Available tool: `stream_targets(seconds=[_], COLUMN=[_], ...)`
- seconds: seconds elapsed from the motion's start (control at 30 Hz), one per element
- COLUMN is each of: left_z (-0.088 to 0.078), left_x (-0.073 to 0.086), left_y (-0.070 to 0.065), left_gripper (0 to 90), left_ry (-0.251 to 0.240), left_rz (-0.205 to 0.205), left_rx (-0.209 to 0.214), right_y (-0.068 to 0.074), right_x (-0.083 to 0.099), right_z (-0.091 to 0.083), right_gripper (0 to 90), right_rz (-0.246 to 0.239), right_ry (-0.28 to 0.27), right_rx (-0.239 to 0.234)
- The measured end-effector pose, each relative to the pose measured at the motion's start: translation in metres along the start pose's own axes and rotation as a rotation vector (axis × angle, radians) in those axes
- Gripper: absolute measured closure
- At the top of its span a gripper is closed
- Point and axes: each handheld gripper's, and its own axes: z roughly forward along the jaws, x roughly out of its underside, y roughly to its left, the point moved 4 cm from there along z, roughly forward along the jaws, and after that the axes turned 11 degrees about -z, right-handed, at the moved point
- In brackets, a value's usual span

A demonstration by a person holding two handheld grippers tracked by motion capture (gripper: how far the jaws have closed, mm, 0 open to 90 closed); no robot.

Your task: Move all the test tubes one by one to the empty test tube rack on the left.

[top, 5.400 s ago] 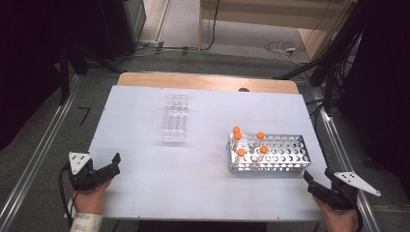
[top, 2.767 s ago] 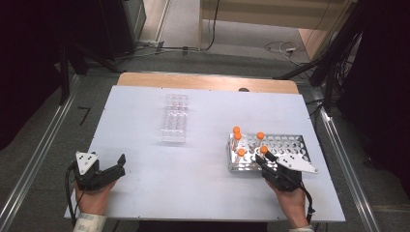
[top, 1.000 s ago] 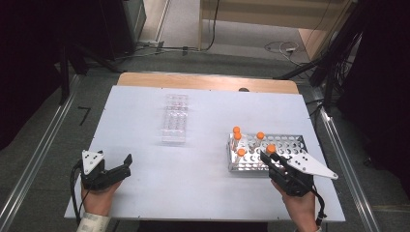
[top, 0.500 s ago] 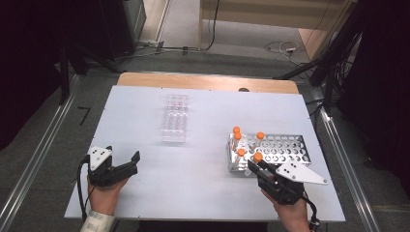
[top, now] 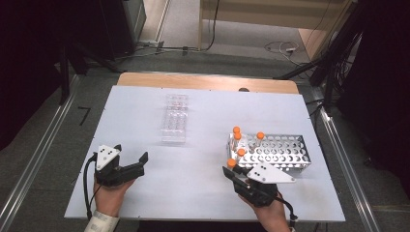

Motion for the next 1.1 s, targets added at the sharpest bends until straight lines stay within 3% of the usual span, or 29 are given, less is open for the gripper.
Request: stream_targets(seconds=[0.17,0.27,0.5,0.73,0.93,1.1], left_z=[0.003,0.004,0.009,0.009,0.012,0.014], left_x=[-0.003,-0.005,-0.009,-0.02,-0.027,-0.027], left_y=[-0.011,-0.017,-0.034,-0.054,-0.074,-0.084], left_gripper=[7.9,8.2,8.2,12.2,14.3,22.5], left_ry=[0.001,0.001,-0.003,0.002,0.022,0.011], left_rz=[0.025,0.047,0.062,0.072,0.112,0.132], left_rx=[0.019,0.017,0.052,0.135,0.211,0.251], right_y=[0.011,0.021,0.023,0.022,0.023,0.024], right_x=[-0.001,-0.001,-0.004,-0.01,-0.017,-0.024], right_z=[0.023,0.047,0.073,0.091,0.105,0.119], right_gripper=[71.5,71.5,71.5,71.5,71.5,71.5], right_rz=[-0.007,-0.028,-0.02,-0.017,-0.01,-0.02], right_ry=[0.019,0.04,0.045,0.051,0.054,0.059], right_rx=[-0.026,-0.045,-0.053,-0.05,-0.051,-0.048])
